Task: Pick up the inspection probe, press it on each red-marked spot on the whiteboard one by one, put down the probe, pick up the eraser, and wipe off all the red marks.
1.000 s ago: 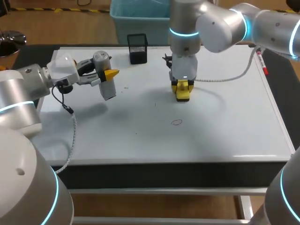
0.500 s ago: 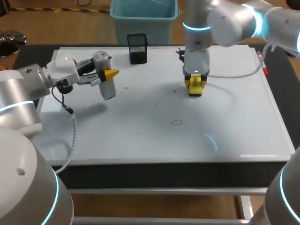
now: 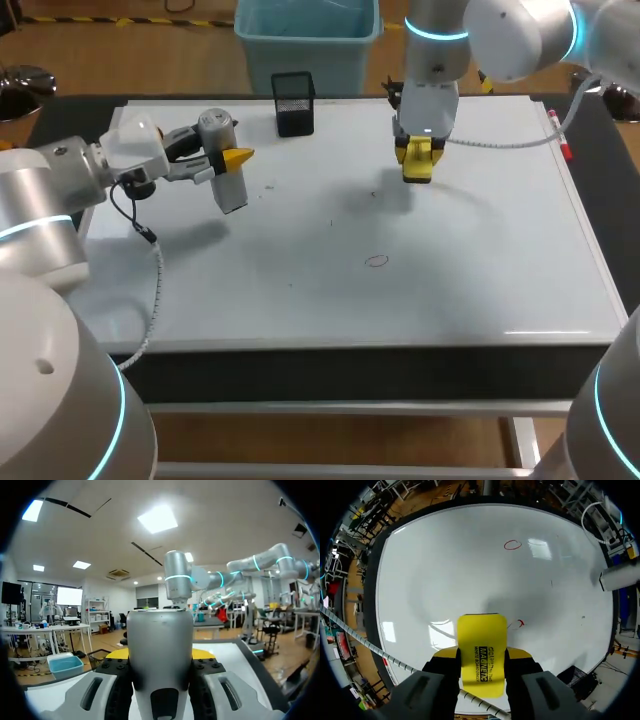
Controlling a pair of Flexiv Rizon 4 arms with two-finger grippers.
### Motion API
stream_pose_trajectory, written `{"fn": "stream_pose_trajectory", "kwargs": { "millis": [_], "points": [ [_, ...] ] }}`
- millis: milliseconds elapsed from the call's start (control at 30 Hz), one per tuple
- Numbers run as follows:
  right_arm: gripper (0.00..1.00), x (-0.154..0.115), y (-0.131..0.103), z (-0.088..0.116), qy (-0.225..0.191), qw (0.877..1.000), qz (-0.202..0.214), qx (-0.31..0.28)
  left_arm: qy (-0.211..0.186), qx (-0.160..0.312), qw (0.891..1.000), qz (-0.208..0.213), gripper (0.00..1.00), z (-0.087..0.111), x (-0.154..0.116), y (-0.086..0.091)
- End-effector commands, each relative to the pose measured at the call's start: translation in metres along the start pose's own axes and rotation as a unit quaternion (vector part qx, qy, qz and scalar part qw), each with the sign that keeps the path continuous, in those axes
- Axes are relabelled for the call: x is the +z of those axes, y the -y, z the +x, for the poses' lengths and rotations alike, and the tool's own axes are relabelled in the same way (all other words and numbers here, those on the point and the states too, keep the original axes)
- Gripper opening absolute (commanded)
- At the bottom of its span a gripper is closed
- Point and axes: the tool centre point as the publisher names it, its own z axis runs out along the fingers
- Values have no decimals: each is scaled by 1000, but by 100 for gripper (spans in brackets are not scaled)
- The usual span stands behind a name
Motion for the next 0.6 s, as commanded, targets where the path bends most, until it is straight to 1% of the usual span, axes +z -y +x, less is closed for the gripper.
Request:
{"fn": "stream_pose_trajectory", "kwargs": {
  "millis": [33, 200, 333, 433, 600],
  "points": [
    [0, -3, -8, -11, -2, 1000, 10, -5, 1, 1, 1000, 1, 0, 0, 1, 0],
    [0, 2, -22, -44, 11, 999, 14, -35, 1, 1, 1000, 1, 0, 0, 1, 0],
    [0, 12, -27, -65, 14, 999, 6, -46, 1, 1, 1000, 1, 0, 0, 1, 0],
    [0, 20, -30, -74, 13, 999, 2, -52, 1, 1, 1000, 1, 0, 0, 1, 0],
    [0, 31, -27, -81, 7, 998, -7, -61, 1, 1, 1000, 1, 0, 0, 1, 0]
  ]
}}
